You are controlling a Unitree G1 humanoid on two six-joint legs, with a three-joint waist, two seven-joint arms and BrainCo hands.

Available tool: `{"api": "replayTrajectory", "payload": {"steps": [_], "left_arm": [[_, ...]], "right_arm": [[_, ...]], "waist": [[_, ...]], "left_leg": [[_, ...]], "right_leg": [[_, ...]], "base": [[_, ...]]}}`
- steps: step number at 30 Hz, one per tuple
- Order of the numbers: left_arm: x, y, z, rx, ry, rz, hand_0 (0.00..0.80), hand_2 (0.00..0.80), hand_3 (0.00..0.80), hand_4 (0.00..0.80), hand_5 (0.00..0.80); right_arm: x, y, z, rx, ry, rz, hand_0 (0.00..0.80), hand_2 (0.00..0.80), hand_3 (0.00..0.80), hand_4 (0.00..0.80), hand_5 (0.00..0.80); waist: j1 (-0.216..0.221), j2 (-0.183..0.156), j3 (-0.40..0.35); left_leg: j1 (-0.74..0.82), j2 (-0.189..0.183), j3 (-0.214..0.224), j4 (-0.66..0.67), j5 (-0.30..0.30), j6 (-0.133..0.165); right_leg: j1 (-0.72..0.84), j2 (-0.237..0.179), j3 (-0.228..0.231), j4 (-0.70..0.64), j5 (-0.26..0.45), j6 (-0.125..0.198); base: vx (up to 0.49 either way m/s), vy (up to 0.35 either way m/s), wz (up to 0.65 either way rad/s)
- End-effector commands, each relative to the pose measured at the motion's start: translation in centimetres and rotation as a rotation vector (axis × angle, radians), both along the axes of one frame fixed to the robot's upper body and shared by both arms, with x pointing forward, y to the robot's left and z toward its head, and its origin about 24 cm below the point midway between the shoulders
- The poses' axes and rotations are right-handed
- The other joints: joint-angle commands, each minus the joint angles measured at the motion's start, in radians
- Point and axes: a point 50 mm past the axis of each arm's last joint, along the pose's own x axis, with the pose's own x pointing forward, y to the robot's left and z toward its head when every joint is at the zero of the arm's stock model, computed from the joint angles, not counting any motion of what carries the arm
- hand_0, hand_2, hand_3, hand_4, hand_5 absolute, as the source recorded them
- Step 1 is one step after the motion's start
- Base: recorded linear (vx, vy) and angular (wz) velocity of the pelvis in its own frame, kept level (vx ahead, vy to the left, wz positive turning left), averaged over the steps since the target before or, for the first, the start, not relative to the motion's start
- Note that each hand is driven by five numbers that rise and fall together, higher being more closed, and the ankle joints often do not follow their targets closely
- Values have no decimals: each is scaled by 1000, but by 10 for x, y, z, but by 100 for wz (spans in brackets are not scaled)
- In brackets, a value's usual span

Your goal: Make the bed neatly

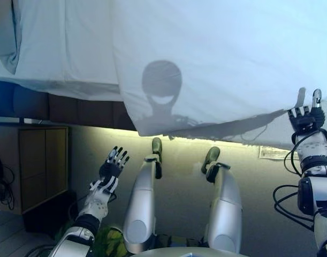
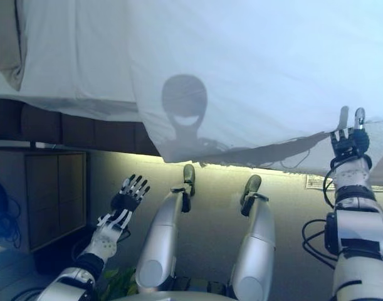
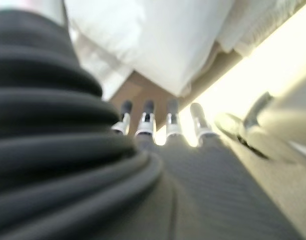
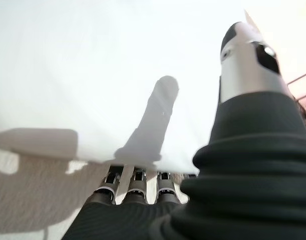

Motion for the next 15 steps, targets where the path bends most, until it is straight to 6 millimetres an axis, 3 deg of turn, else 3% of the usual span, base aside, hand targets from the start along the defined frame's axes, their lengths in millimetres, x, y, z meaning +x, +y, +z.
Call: {"api": "replayTrajectory", "payload": {"steps": [1,6,11,12,13,15], "left_arm": [[-19,16,-3,7,-16,48,0,0,0,0,0],[-30,22,-7,5,-6,61,0,0,0,0,0],[-38,23,-10,-14,0,44,0,0,0,0,0],[-39,22,-11,-18,0,38,0,0,0,0,0],[-40,20,-11,-21,-1,31,0,0,0,0,0],[-41,18,-12,-31,-1,18,0,0,0,0,0]], "right_arm": [[-1,-19,59,-172,-96,-12,0,0,0,0,0],[2,-20,88,-222,-138,-11,0,0,0,0,0],[4,-18,98,-280,-135,8,0,0,0,0,0],[3,-19,98,-288,-121,6,185,185,185,185,185],[2,-20,96,-296,-101,2,452,452,452,452,452],[-1,-24,90,-312,-56,-3,800,800,800,800,800]], "waist": [[-1,23,3],[9,29,3],[11,34,3],[10,34,3],[8,34,3],[7,33,3]], "left_leg": [[2,20,-41,25,-63,3],[7,22,-40,8,-46,-1],[25,23,-36,-3,-37,-2],[31,24,-34,-6,-36,-2],[38,25,-32,-9,-35,-3],[56,24,-30,-17,-33,-3]], "right_leg": [[2,-41,37,35,0,72],[-2,-36,33,46,-9,62],[10,-32,31,47,-14,54],[15,-32,30,47,-14,54],[20,-33,30,45,-14,53],[37,-32,29,38,-13,52]], "base": [[129,-2,8],[21,5,1],[3,27,0],[-8,47,1],[-9,54,0],[-3,58,-2]]}}
